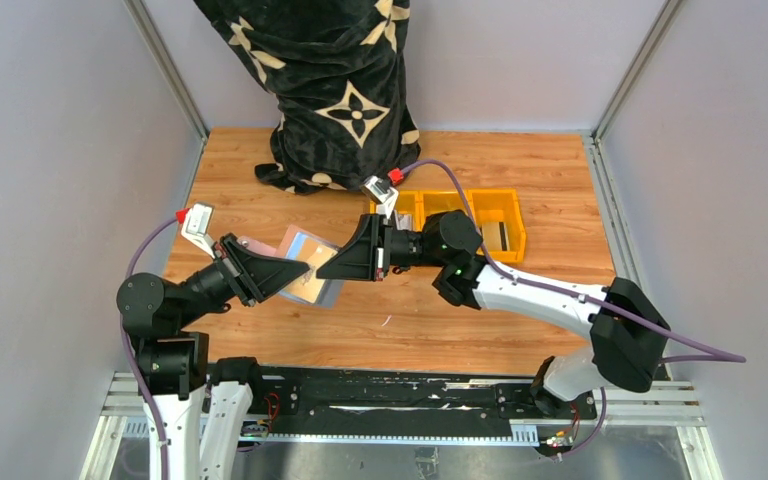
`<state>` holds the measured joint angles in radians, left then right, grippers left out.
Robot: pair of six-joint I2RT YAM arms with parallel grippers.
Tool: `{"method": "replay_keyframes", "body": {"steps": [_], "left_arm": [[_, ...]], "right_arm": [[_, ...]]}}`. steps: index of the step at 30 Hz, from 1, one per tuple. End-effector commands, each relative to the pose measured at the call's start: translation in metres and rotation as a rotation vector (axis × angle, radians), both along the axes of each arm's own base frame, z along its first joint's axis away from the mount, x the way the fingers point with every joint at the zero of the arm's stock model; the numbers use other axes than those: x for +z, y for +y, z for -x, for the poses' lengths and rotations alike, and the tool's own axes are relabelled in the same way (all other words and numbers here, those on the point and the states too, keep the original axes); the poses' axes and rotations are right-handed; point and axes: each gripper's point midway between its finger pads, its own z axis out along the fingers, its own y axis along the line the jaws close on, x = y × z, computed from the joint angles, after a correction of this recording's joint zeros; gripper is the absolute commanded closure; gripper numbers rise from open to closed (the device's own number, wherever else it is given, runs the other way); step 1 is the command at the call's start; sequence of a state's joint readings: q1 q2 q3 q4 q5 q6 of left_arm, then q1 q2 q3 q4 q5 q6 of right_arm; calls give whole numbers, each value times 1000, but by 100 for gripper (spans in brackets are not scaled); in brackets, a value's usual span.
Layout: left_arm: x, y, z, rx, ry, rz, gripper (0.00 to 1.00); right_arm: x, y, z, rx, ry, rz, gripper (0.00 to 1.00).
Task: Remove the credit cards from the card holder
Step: Remove the credit card from the card holder.
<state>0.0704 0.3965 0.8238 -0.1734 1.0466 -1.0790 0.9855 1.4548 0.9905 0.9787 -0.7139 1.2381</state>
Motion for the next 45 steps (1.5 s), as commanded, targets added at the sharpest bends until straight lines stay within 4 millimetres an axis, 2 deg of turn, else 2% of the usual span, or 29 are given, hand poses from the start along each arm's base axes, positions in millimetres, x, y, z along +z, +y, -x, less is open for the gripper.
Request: {"method": "replay_keyframes", "body": {"steps": [1, 10, 12, 15, 17, 20, 23, 29, 41, 45], "left_arm": [[18, -4, 14, -48, -55, 6, 87], [24, -3, 14, -38, -70, 4, 96], [25, -3, 12, -29, -66, 6, 99], [26, -3, 12, -26, -65, 7, 100], [26, -2, 13, -24, -64, 7, 100], [26, -2, 12, -22, -64, 6, 100], [28, -2, 14, -21, -68, 4, 100], [30, -2, 12, -12, -74, 5, 100], [38, -1, 11, 1, -95, 7, 100], [42, -1, 11, 7, -126, -11, 100]], "right_arm": [[3, -12, 3, -14, -45, -33, 100], [6, -25, 15, -1, -99, -47, 98], [10, -26, 18, 16, -98, -69, 90], [19, -29, 18, 19, -89, -123, 66], [26, -30, 17, 13, -85, -160, 62], [36, -30, 17, 23, -80, -202, 66], [41, -31, 18, 40, -77, -236, 82], [27, -35, 21, 40, -76, -218, 100], [14, -49, 32, 38, -118, -177, 100], [-2, -58, 33, 51, -117, -114, 100]]}}
